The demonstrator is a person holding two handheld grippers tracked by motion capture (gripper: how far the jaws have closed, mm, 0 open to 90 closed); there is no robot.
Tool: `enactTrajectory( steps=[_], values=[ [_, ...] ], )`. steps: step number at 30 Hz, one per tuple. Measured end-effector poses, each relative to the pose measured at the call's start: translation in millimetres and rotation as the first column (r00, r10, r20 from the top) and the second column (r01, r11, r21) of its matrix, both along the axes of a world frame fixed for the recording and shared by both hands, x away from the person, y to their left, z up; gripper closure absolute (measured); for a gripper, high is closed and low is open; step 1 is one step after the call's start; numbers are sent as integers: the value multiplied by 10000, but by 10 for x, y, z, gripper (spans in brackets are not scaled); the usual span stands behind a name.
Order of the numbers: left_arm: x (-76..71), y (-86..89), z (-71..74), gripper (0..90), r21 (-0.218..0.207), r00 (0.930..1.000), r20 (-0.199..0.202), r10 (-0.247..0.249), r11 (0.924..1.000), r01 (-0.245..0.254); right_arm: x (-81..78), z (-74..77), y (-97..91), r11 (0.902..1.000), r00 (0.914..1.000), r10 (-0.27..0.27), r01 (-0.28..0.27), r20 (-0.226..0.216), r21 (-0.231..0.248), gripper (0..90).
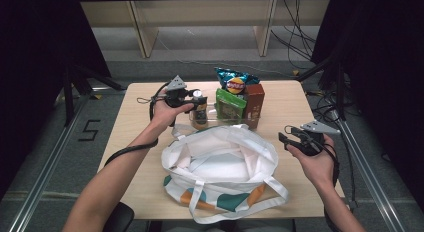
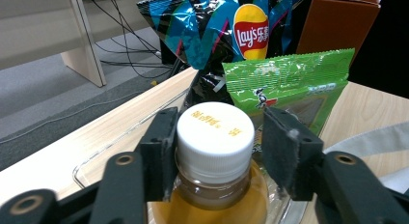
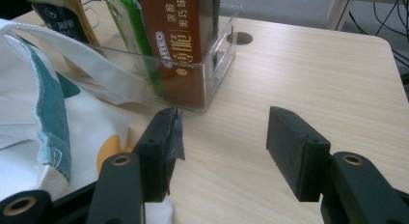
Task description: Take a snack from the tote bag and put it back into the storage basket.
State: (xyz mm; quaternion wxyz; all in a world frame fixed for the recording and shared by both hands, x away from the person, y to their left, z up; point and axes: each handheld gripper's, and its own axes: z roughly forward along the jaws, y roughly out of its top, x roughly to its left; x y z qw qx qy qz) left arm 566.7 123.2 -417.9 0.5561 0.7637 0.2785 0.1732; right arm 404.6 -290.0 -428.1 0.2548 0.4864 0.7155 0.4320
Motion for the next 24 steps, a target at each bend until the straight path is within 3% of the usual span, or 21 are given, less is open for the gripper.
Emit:
enactTrajectory(
  steps=[15,24],
  values=[
    [-51,42,60,269,-298,9999,-66,136,9995,-138,3,2,1,10000,10000,2,-2,26,17,461],
    [-109,79,84,238,-371,9999,-17,167,9992,-167,0,5,0,10000,10000,-96,96,-21,21,461]
  ],
)
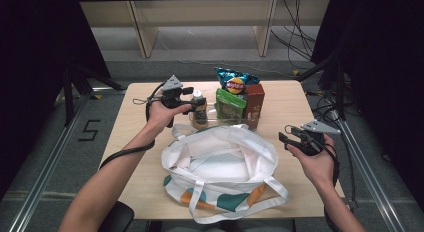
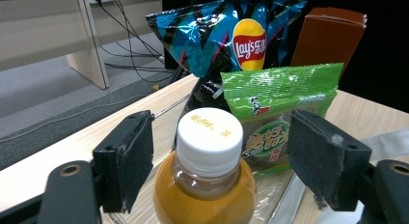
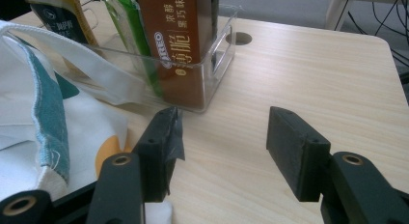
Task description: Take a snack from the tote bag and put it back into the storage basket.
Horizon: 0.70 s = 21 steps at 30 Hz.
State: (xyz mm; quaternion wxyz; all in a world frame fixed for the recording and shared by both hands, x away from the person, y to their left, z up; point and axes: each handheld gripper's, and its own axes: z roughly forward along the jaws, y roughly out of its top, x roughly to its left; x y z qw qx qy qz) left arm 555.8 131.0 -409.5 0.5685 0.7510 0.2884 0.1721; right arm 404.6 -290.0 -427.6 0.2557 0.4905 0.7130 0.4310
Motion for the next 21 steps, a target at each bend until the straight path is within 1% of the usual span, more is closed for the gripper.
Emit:
enactTrajectory(
  steps=[2,7,8,9,10,11,13,14,15,16,18,21],
  values=[
    [-20,1,13,238,-30,10000,32,2,10000,-2,3,-4,-2,10000,10000,67,-67,23,-15,461],
    [-79,6,44,238,72,9999,118,8,10000,-9,1,-2,-1,10000,10000,68,-68,32,-5,461],
    [-104,3,52,237,149,9999,117,11,9999,-13,-6,4,5,9999,9999,47,-46,-112,95,461],
    [-104,3,52,232,149,9999,117,11,9999,-13,-6,4,5,9999,9999,47,-46,-112,95,461],
    [-131,3,63,229,130,9999,128,15,9999,-17,-28,13,22,9996,9994,-181,187,-291,208,461],
    [-144,6,68,228,175,9999,155,41,9998,-44,-23,9,21,9997,9997,-166,169,-193,188,461],
    [-156,8,70,227,135,9999,162,40,9999,-43,-23,8,20,9997,9997,-165,169,-196,190,461],
    [-164,12,72,227,160,9998,176,35,9999,-38,-29,15,17,9998,9994,-151,155,-295,147,461],
    [-184,20,70,227,69,9998,205,29,10000,-30,-29,14,18,9998,9995,-141,145,-284,152,461],
    [-184,20,70,227,69,9998,205,29,10000,-30,-29,14,18,9998,9995,-141,145,-284,152,461],
    [-226,36,74,228,32,9998,204,21,10000,-22,-25,9,20,9995,9998,-114,119,-185,276,461],
    [-258,45,83,228,5,9997,236,-4,10000,3,-25,9,19,9995,9998,-117,122,-188,279,461]
  ],
)
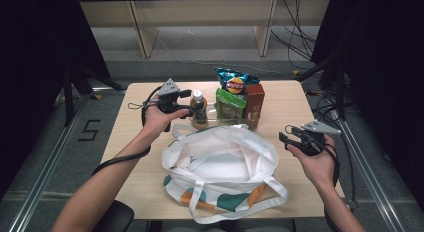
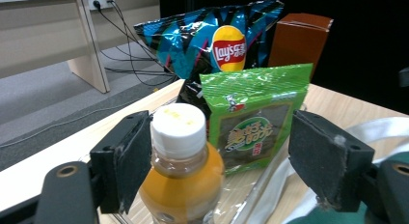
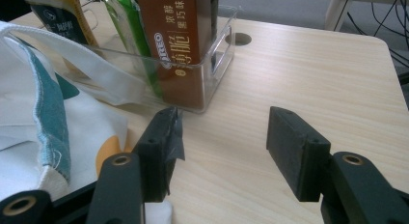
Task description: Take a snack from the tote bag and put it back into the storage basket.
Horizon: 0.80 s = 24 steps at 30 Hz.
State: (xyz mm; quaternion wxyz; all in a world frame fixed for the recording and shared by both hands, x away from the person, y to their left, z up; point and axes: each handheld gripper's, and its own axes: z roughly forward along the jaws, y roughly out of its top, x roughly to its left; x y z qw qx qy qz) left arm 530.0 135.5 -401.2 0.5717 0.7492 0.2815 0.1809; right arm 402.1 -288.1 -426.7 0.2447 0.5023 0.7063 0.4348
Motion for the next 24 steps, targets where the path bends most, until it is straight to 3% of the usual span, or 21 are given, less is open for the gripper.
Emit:
enactTrajectory(
  steps=[15,20,23,24],
  values=[
    [-328,125,38,231,-272,9996,50,-261,9993,262,2,5,-15,9996,9999,93,-91,89,-267,460],
    [-421,151,46,233,-445,9997,-43,-244,9987,242,-5,0,8,10000,10000,5,-5,30,-44,460],
    [-460,154,52,234,-439,9996,-4,-270,9987,270,0,3,-6,9997,9999,123,-121,101,-231,460],
    [-499,159,55,234,-423,9995,-4,-313,9986,313,-21,11,11,10000,9998,-35,34,-184,-30,460]
  ],
)
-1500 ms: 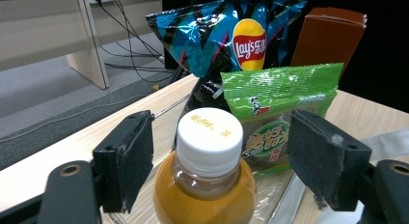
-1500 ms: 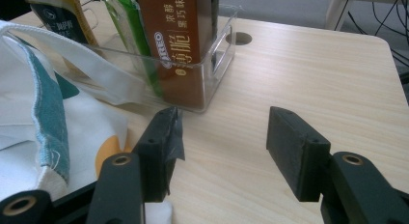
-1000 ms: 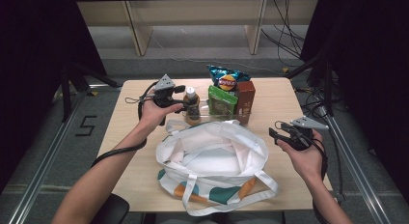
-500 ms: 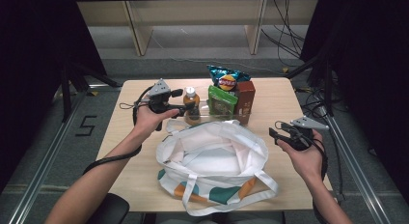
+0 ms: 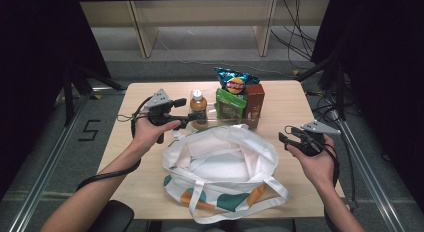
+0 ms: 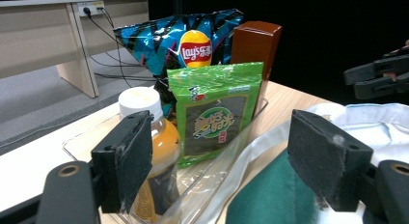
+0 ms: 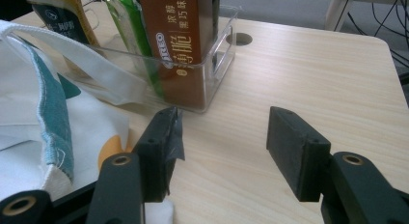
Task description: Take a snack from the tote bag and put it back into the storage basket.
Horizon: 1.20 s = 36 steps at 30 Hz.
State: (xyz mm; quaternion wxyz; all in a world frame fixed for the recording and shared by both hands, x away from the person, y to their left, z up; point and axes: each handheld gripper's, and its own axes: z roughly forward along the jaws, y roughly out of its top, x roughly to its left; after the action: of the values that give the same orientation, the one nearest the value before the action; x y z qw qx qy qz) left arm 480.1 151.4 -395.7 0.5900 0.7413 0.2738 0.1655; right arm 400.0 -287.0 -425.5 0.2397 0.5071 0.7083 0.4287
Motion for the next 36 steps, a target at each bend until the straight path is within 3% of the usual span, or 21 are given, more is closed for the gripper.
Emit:
enactTrajectory(
  steps=[3,6,7,10,17,18,19,23,29,31,36],
  values=[
    [-63,8,-3,233,16,10000,-26,-24,10000,24,20,-1,-28,9996,9994,220,-216,267,-164,460],
    [-109,17,-9,234,-4,10000,-67,-24,10000,24,4,3,-17,9999,9999,71,-69,143,-119,460],
    [-132,22,-15,234,-62,9999,-77,-94,9999,93,22,-6,-31,9995,9989,177,-166,428,-251,460],
    [-208,38,-42,235,-197,9997,-159,-202,9996,198,2,6,-12,10000,9997,-46,45,223,35,459],
    [-393,67,-92,234,-86,9990,-252,-372,9993,370,-4,0,-9,10000,9999,5,-5,144,-19,459],
    [-438,80,-113,234,-37,9985,-247,-493,9988,492,9,3,-23,9998,9995,66,-60,313,-198,459],
    [-462,87,-125,234,-8,9984,-269,-501,9987,501,-3,3,-6,10000,9999,-16,15,152,59,459],
    [-545,124,-166,234,22,9980,-324,-547,9985,548,-3,3,-15,10000,9999,12,-13,167,50,459],
    [-628,145,-224,232,-75,9970,-461,-623,9980,620,-6,-2,-9,10000,9999,-23,23,160,-6,458],
    [-669,140,-270,231,-79,9958,-533,-749,9972,745,17,-4,-31,9993,9991,217,-205,362,-321,458],
    [-737,142,-331,231,106,9954,-605,-739,9972,747,15,-4,-31,9992,9991,227,-215,360,-325,458]
  ],
)
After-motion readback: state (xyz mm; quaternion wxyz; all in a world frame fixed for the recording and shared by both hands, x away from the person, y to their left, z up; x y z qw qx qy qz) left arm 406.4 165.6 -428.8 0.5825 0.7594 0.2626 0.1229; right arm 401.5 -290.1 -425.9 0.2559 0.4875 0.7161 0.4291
